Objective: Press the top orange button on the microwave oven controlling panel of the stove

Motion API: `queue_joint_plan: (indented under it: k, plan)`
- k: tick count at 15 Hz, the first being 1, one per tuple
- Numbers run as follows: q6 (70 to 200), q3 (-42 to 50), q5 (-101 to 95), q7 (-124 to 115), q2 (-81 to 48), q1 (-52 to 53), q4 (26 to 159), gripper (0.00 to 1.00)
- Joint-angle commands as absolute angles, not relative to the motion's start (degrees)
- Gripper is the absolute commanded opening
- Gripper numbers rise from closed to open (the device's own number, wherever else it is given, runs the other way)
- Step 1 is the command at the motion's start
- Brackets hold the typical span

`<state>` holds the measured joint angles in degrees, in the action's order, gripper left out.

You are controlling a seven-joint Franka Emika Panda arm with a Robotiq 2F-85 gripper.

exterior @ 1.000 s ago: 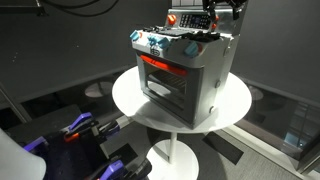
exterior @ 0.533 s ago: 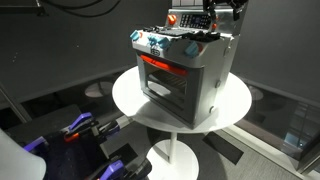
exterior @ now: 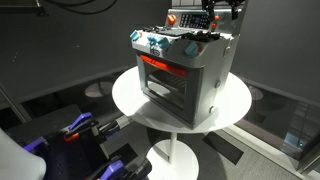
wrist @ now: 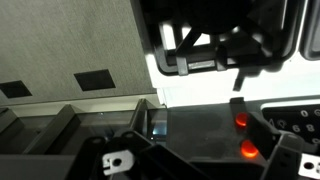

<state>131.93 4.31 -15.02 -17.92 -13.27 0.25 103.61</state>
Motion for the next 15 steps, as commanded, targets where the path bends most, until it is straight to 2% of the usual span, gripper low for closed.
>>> queue_joint_plan:
  k: [1,15]
  plan:
    - [126.6,4.1,-12.4,-17.6,-8.8,0.3,106.3,1.0]
    - [111.1,1.9,-4.0,-15.9,8.7,-0.3,121.8,1.0]
